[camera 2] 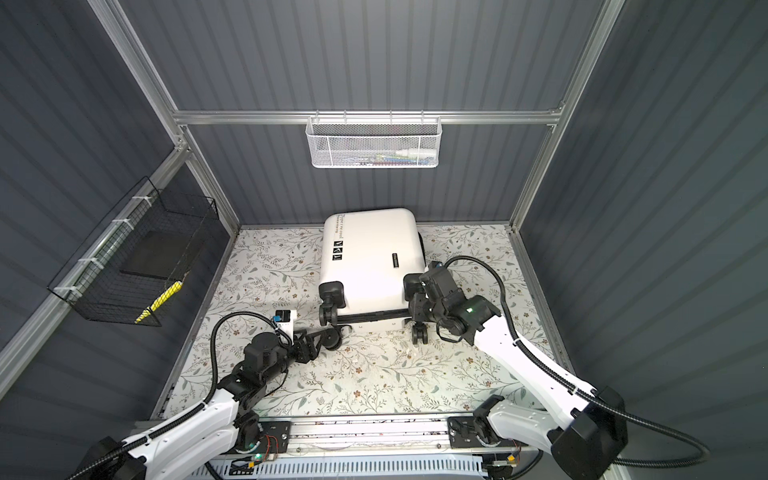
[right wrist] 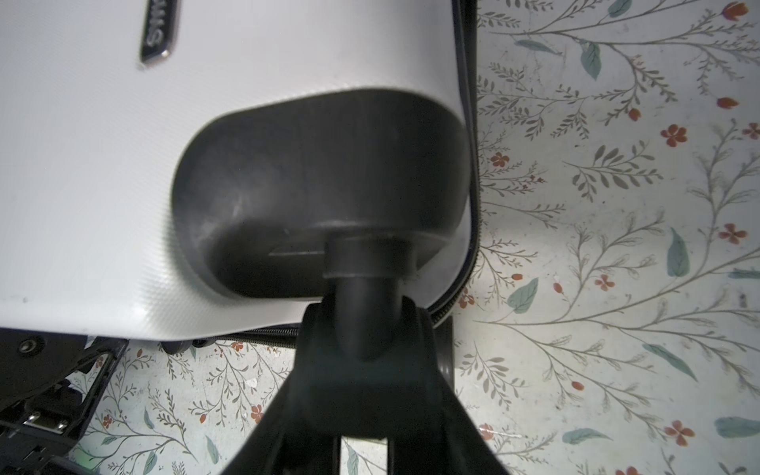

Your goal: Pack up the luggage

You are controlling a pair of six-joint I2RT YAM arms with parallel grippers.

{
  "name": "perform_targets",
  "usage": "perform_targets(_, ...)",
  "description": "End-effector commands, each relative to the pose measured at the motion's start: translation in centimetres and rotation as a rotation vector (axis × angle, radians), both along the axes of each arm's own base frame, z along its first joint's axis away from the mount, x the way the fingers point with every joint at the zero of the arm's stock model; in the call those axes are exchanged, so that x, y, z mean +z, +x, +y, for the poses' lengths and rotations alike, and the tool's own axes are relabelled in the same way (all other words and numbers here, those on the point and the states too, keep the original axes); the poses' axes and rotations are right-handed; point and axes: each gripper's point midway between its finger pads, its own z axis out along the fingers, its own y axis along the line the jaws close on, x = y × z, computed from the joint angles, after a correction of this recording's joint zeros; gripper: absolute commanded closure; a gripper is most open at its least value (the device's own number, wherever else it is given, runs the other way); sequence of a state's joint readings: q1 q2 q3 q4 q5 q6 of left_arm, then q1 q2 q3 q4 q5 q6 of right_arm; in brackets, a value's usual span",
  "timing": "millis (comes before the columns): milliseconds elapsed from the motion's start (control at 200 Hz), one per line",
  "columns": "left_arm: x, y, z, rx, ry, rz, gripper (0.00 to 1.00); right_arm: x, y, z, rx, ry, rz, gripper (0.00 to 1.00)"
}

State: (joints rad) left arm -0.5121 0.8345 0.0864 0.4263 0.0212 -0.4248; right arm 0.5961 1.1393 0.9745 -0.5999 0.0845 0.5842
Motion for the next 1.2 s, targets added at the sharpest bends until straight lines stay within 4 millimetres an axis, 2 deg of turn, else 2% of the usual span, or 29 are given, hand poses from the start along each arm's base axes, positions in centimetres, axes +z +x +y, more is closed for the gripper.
perform_targets(0, 1.8, 0.7, -0.1, -0.015, 0.028, -0.155, 0.25, -0.1, -0.1, 0.2, 0.000, 0.030, 0.000, 0.87)
perform_targets(435, 2.3, 1.4, -1.8, -0.108, 0.066, -0.250, 0.29, -0.8, -0.4, 0.7, 0.024, 0.053, 0.013, 0.87)
perform_targets(460, 2.3, 1.4, -1.9, -0.111, 0.063, -0.254, 0.30, 0.1, -0.5, 0.6, 0.025, 0.069, -0.012, 0.87)
perform_targets(770, 2.6, 1.6, -3.0, -0.166, 0.049, -0.305, 0.41, 0.8, -0.9, 0.4, 0.035, 0.064, -0.024, 0.87)
perform_targets(1196, 2.0, 2.2, -2.6, -0.167, 0.058, -0.328, 0.43, -0.3, -0.8, 0.5, 0.034, 0.057, 0.003, 0.87)
